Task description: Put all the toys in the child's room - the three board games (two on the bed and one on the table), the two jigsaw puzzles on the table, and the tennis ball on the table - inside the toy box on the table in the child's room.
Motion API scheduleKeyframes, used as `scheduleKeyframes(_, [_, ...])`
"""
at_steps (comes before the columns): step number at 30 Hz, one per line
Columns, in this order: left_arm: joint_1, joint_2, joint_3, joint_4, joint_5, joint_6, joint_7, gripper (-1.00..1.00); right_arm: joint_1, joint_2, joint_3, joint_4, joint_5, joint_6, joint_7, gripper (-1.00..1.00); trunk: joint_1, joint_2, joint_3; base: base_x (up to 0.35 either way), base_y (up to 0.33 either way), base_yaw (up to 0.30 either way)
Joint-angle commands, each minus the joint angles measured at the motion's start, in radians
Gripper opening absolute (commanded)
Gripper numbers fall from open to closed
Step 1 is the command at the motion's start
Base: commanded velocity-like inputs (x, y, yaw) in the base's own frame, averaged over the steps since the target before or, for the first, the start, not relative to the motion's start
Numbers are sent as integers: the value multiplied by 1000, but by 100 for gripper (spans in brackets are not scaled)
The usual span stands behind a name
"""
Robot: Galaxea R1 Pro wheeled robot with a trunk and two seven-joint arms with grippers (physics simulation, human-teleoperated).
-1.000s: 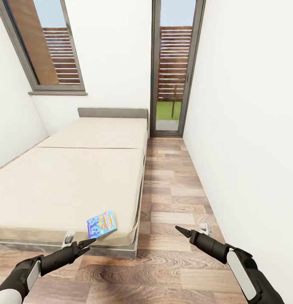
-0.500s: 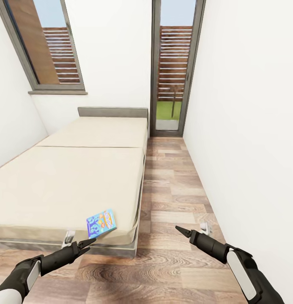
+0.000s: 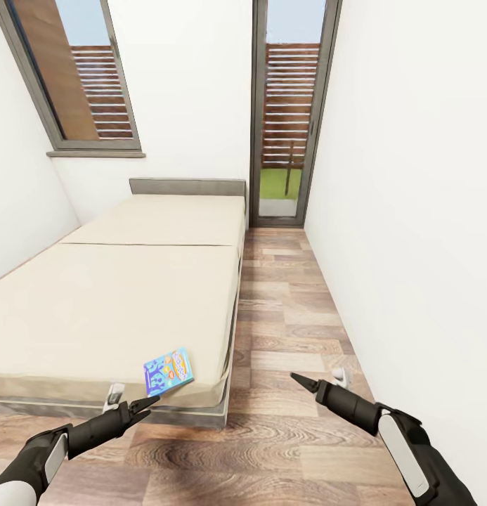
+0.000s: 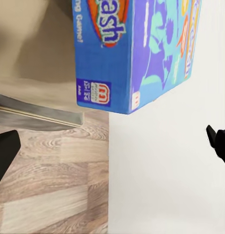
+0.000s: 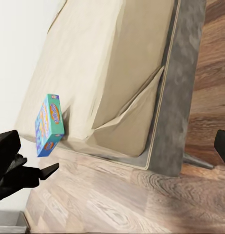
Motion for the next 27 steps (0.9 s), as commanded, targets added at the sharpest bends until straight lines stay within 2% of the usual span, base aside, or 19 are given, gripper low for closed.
scheduleKeyframes(1, [-1,-1,6,0,-7,10,-7,100,0,0,0,-2,-5,12,12,100,0,0,-1,0,0,0])
scheduleKeyframes(6, [-1,-1,6,-1,-7,10,-11,100,0,4,-4,-3,-2,37,61,100,0,0,-1,0,0,0])
scheduleKeyframes(10, [-1,-1,6,-2,-7,5,-13,100,0,6,-8,0,2,44,74,100,0,0,-1,0,0,0])
scheduleKeyframes(17, [-1,-2,6,-2,-7,-29,-14,100,0,8,-10,2,9,45,78,100,0,0,-1,0,0,0])
scheduleKeyframes(27, [-1,-2,6,-2,-7,-37,-15,100,0,9,-11,2,10,44,78,100,0,0,-1,0,0,0])
